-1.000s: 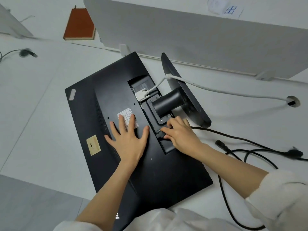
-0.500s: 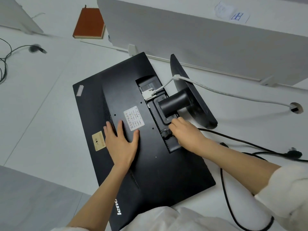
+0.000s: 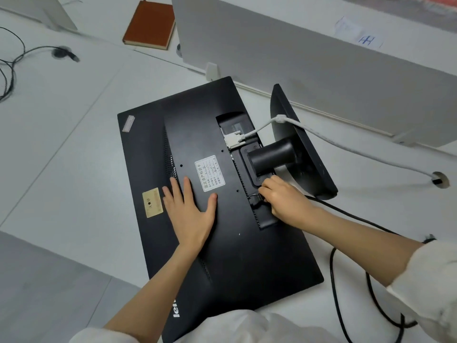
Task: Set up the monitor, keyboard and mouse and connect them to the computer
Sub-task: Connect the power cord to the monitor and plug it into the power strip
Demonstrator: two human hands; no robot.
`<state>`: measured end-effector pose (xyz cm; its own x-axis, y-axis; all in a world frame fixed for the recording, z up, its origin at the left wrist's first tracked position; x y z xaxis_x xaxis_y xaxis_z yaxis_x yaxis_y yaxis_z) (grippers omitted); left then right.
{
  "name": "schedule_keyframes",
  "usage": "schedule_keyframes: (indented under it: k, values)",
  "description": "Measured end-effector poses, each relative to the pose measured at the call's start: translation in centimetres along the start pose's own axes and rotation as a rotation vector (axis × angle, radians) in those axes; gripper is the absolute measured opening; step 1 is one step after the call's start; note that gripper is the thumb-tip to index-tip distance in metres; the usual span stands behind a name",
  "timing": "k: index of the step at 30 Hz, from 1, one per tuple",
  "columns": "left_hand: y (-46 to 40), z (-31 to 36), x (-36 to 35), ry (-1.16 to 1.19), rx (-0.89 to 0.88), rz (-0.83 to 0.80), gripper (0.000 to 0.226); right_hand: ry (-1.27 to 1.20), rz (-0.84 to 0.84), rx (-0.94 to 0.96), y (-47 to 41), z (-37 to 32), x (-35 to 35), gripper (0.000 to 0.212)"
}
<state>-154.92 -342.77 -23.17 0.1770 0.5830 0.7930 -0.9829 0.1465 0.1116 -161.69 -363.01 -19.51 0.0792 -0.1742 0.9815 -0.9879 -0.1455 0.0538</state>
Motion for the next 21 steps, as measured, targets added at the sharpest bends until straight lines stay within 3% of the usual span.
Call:
schedule_keyframes:
  k: [12,16,21]
  values:
    - [-0.1,0.0,0.2,-0.007,-0.012,-0.014,0.089,-0.067,-0.009,-0.063,0.3,0.5,0.0,0.027]
    - [-0.1,0.5,0.5,0.012,0.008,-0.009,0.077,-0.136,0.184,-0.173,2.0,-1.2,0.5,0.031]
    - [2.2,4.9,-0.4,-0.013,-0.289,-0.055,0.054,-0.344,0.297,-0.468,9.8,-0.7,0.6,0.035]
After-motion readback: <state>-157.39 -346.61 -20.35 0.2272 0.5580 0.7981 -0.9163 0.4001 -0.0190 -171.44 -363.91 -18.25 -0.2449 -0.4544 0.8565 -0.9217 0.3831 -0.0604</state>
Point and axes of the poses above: each hand's wrist, its own y-axis away from the middle knuckle, its own x-axis out of the back of the hand, z = x × y, the point moved 3 cm from there along -y, towards the middle knuckle, and after that the axes turned 1 degree about -y, right-handed, at the moved point
